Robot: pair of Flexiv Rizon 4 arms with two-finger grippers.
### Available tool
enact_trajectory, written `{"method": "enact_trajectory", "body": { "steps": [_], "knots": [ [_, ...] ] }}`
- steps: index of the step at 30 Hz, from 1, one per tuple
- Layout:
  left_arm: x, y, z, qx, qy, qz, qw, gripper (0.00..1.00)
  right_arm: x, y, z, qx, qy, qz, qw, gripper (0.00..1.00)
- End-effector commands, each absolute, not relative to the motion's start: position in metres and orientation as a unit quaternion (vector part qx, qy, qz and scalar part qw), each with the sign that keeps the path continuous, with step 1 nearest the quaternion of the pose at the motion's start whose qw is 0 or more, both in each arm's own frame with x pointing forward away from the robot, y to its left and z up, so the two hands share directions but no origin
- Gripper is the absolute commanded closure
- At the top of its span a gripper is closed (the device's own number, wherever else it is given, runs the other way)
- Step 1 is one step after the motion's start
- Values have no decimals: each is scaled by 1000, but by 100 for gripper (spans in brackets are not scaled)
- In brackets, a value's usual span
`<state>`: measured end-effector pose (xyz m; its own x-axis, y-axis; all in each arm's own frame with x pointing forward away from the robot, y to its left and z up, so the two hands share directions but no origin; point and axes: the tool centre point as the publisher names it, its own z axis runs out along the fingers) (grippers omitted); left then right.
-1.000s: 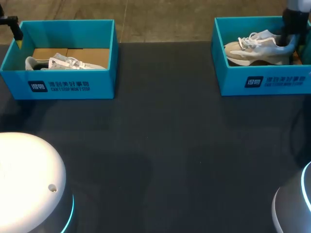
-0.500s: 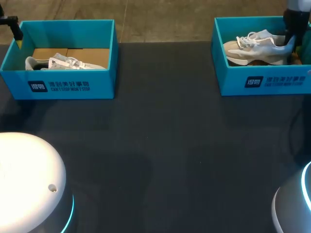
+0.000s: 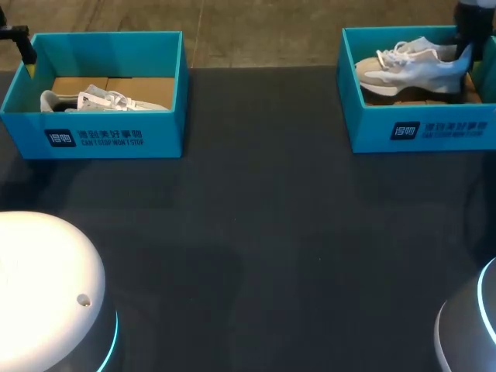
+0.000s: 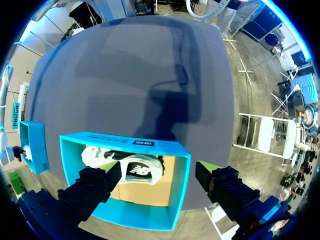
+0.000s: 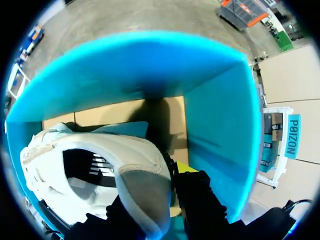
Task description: Take the shoe out of the shoebox, open the shoe tongue, remove and reinsert the insole, then place the shoe into the shoebox
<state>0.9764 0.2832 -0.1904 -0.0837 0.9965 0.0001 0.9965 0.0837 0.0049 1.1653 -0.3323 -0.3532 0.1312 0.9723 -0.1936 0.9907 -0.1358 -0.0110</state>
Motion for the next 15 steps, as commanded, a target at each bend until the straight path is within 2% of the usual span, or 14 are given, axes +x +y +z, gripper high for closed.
{"method": "enact_trajectory", "body": {
  "steps": [1,15],
  "knots": [
    [976,283,-190,677,736,3,1,0,1148,-330,-318,755,648,-69,79,100],
    [976,283,-190,677,736,3,1,0,1136,-344,-236,775,616,-84,115,100]
  ]
}}
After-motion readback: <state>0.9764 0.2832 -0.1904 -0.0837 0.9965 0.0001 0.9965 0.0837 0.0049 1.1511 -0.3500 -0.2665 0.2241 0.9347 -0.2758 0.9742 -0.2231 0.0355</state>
